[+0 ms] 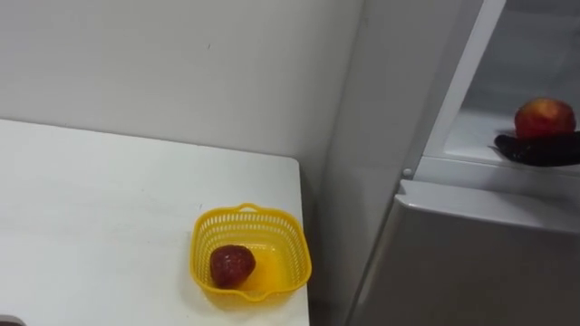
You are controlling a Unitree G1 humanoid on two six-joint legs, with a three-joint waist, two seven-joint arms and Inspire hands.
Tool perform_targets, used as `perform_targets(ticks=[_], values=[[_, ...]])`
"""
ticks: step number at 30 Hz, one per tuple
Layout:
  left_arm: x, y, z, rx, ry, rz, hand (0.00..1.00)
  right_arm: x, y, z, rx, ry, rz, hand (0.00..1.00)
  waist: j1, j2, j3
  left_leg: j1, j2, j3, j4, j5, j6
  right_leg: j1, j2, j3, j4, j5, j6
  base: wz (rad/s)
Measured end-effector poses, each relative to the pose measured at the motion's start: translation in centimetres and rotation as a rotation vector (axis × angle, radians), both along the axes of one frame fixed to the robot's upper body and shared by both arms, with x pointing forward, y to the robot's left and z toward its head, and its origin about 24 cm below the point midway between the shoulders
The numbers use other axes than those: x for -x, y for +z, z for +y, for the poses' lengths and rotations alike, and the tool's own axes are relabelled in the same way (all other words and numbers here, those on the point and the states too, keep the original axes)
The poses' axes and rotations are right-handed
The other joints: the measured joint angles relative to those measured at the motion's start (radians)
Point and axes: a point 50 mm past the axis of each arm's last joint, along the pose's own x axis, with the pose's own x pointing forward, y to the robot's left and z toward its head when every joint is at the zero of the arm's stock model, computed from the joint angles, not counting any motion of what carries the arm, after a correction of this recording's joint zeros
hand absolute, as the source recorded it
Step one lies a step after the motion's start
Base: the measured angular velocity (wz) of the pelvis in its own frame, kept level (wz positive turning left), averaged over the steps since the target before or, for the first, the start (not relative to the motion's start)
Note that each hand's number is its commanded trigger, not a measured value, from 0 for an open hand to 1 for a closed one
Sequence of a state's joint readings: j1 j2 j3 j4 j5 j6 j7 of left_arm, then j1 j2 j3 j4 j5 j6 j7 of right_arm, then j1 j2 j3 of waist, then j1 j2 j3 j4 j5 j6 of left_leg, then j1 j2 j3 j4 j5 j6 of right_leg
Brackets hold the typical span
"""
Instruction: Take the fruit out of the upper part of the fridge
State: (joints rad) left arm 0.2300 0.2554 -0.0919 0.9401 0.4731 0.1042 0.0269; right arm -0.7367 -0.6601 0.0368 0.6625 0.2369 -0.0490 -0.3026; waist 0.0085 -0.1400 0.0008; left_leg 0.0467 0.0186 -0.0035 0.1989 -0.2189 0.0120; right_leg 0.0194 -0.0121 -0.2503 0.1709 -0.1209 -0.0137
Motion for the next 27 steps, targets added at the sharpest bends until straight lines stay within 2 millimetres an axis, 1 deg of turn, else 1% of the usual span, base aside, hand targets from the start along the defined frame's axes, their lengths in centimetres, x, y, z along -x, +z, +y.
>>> perform_targets(ticks=[10, 19, 24, 27], values=[[0.2, 0.0, 0.1, 0.000, 0.005, 0.006, 0.00, 0.0, -0.4, -0.4, -0.006, 0.022, 0.034, 0.00, 0.000, -0.003, -0.0020, -0.001, 0.000, 0.000, 0.001, 0.000, 0.000, 0.000, 0.000, 0.001, -0.001, 0.000, 0.000, 0.00], [0.6, 0.2, 0.5, -0.001, 0.011, 0.017, 0.00, -0.7, -0.3, -1.1, -0.059, 0.048, 0.086, 0.00, -0.005, -0.003, -0.0025, 0.000, 0.001, 0.002, -0.002, 0.000, 0.000, 0.001, 0.001, 0.004, 0.000, 0.000, 0.000, 0.00], [0.9, 0.1, 0.6, -0.010, 0.018, 0.037, 0.00, -0.9, -0.3, -0.9, -0.066, 0.105, 0.123, 0.00, -0.011, -0.006, -0.0044, 0.000, 0.001, -0.001, -0.002, 0.000, 0.000, 0.001, 0.001, 0.001, 0.000, 0.000, 0.000, 0.00], [0.9, 0.1, 0.6, -0.012, 0.019, 0.038, 0.00, -0.9, -0.5, -1.0, -0.087, 0.125, 0.131, 0.00, -0.008, -0.006, -0.0046, 0.000, 0.001, -0.001, -0.002, 0.000, 0.000, 0.001, 0.001, 0.001, 0.000, 0.000, -0.001, 0.00]])
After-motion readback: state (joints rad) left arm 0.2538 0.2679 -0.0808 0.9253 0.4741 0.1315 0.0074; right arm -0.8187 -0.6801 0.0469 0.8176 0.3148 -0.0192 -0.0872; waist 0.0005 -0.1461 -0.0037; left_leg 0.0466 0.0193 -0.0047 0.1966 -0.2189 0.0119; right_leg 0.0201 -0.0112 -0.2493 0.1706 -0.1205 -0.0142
